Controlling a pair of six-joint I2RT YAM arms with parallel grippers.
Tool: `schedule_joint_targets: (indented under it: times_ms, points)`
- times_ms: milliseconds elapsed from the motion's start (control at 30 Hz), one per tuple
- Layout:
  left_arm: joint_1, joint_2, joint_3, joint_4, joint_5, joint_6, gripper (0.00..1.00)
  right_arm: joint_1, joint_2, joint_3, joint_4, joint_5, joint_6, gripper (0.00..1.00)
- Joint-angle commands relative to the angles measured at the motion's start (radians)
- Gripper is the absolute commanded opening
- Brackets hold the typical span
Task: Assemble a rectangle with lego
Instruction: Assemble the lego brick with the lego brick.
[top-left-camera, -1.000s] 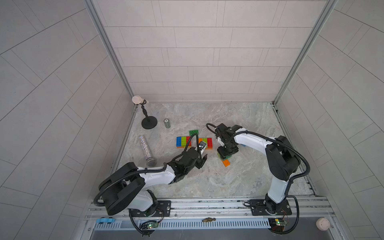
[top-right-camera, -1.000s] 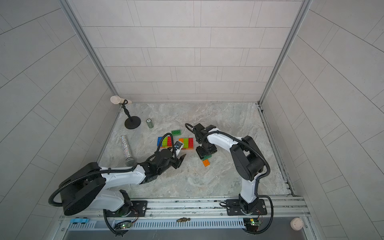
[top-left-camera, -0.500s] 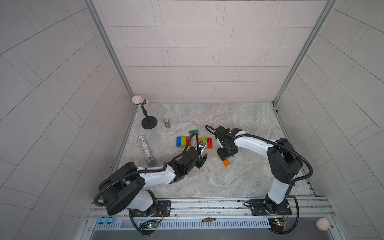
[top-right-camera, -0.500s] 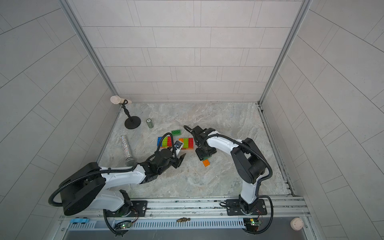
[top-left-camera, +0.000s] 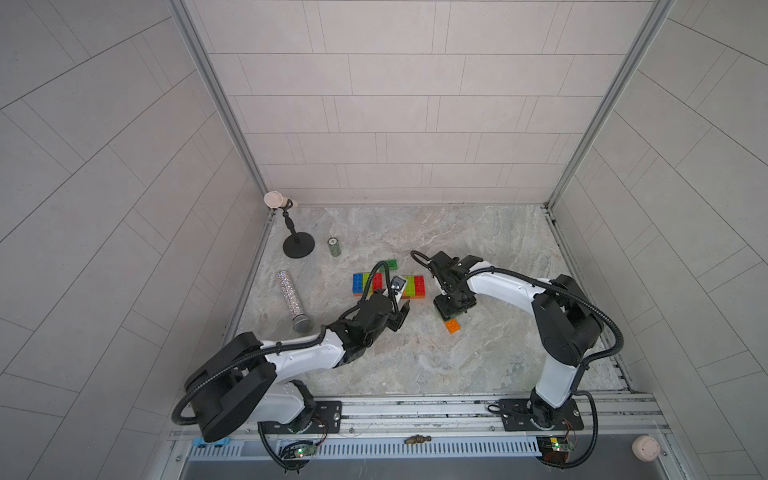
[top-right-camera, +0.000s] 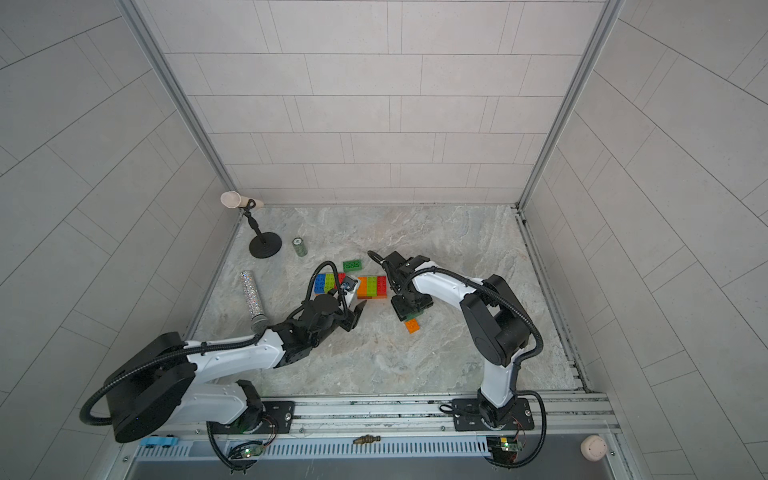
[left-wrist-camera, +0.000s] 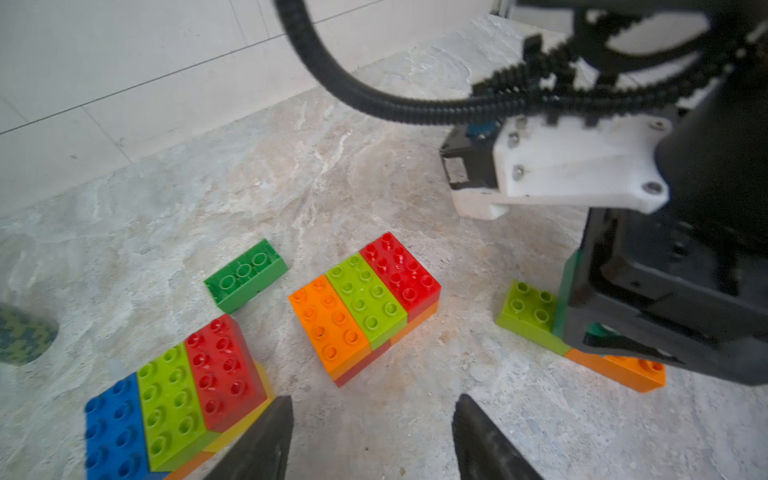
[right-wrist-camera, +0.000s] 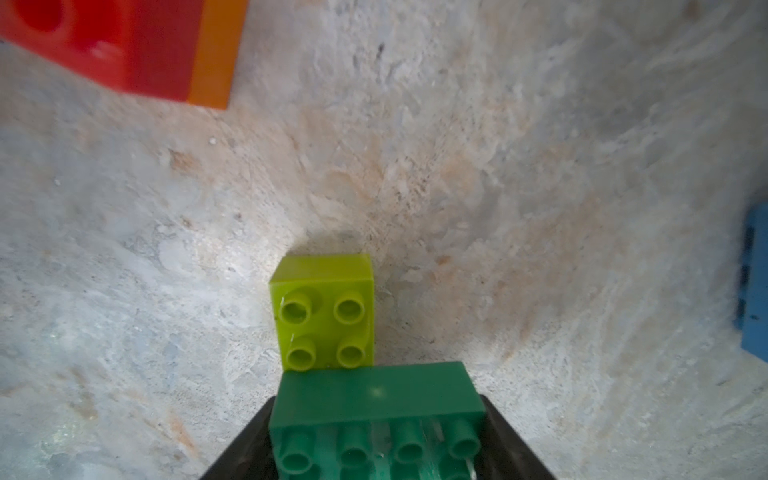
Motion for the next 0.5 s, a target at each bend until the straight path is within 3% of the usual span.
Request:
schedule_joint_targets:
  times_ms: [0,167,300,467]
  points:
    - [0.024,-0.040,0.017,-0.032,-0.024,-0.012,0.65,0.052,0.024,-0.031,-0.048,-0.054,-0.049,0.01]
    - [0.023,-0.038,0.013,-0.010,-0.014,-0.005,0.65,0.068,0.091,-0.025,-0.025,-0.018,-0.046,0.13]
    - [0.023,-0.050,0.020,-0.024,-0.009,-0.011,0.65,0.068,0.075,-0.007,-0.035,-0.016,-0.018,0.48]
    - [0.024,-0.043,0.044,-0.051,-0.019,0.000,0.69,0.058,0.028,0.042,-0.102,-0.025,-0.026,0.70]
